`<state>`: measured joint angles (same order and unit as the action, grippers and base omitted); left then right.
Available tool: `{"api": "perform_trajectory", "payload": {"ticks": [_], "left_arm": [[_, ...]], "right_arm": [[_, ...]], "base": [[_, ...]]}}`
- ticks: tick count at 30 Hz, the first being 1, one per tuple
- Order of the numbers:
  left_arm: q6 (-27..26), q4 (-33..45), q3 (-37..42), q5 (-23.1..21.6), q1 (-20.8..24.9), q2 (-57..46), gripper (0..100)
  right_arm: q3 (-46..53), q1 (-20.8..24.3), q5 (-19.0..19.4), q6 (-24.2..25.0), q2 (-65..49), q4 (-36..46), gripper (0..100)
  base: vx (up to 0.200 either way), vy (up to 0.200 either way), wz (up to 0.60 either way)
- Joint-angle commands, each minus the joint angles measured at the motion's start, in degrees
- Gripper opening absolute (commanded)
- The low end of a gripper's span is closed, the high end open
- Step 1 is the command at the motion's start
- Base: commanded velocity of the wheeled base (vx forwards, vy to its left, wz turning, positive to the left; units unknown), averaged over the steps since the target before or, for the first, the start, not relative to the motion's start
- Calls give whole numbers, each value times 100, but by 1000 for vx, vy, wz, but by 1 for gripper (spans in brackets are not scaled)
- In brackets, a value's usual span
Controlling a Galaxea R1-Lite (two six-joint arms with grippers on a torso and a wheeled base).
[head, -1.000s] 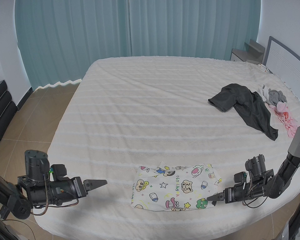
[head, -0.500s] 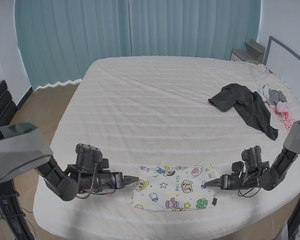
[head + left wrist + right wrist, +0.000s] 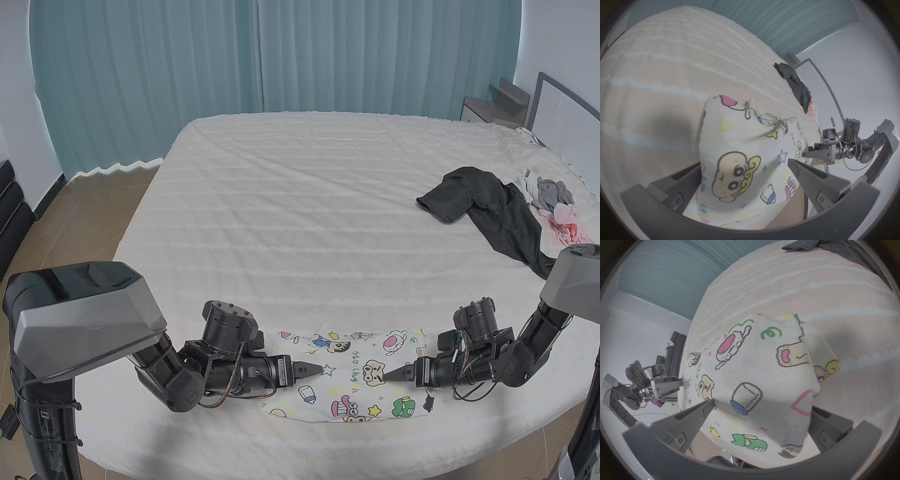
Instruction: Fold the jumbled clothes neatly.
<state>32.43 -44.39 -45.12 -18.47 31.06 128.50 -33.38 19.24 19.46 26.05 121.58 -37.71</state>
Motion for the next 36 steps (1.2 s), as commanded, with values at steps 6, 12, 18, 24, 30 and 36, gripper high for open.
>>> {"api": "perform_trajectory", "payload": {"ticks": [6, 12, 18, 24, 30, 36], "left_arm": [[686, -782, 21, -16, 260, 210, 100], [704, -791, 64, -16, 339, 175, 0], [704, -800, 249, 10, 339, 43, 0], [1002, -782, 205, 238, 374, -97, 0], [1292, -765, 188, 256, 418, -159, 0], [1292, -765, 152, 256, 427, -150, 0]], "right_arm": [[-195, 203, 120, 304, 209, -18, 0], [-257, 265, 278, 620, 200, -18, 0], [-195, 238, 621, 761, 15, -26, 0], [-143, 247, 665, 946, -187, -26, 0], [-99, 256, 665, 972, -222, -26, 0], [-99, 256, 665, 963, -213, -26, 0]], "base": [[0, 0, 0], [0, 0, 0], [0, 0, 0], [0, 0, 0], [0, 0, 0], [0, -33, 0]]}}
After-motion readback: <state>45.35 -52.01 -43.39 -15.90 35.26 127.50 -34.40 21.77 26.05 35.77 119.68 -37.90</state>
